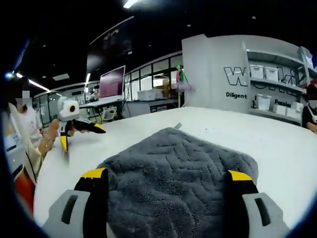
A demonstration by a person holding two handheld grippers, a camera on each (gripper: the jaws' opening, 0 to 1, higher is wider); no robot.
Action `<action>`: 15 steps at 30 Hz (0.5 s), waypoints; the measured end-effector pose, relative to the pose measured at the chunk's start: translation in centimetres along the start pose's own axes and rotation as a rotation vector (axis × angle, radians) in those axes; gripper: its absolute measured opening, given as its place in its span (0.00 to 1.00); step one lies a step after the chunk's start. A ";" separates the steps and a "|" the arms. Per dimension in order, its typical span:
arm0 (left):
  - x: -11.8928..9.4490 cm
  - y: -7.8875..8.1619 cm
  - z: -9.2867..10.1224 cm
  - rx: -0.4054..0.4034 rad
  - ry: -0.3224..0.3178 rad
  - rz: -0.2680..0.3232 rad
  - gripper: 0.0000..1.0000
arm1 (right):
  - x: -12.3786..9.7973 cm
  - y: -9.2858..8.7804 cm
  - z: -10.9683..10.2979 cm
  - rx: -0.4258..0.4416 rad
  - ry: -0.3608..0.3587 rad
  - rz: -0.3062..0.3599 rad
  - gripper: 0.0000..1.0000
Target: Fold the towel on the table until its edges align and the towel forms a compact rectangular stack.
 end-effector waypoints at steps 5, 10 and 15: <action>-0.1 0.5 0.0 -0.037 -0.020 0.036 0.99 | -0.8 1.0 -0.1 0.047 0.013 0.022 1.00; -0.2 1.2 -0.2 -0.065 -0.015 0.067 0.99 | -2.0 1.8 -0.1 0.038 0.019 0.030 1.00; 0.0 1.8 -0.1 -0.072 0.007 0.083 0.99 | -4.6 3.3 1.0 0.023 -0.019 0.081 1.00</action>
Point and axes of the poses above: the point that each gripper's makers call its tool centre point, and the gripper's own axes: x roughly forward along the fingers, z roughly to its right, y roughly out of its top, the point moved 1 cm from there along -x, roughly backward along the fingers, and after that the axes turned 3 degrees about -z, right-handed, at the moved point
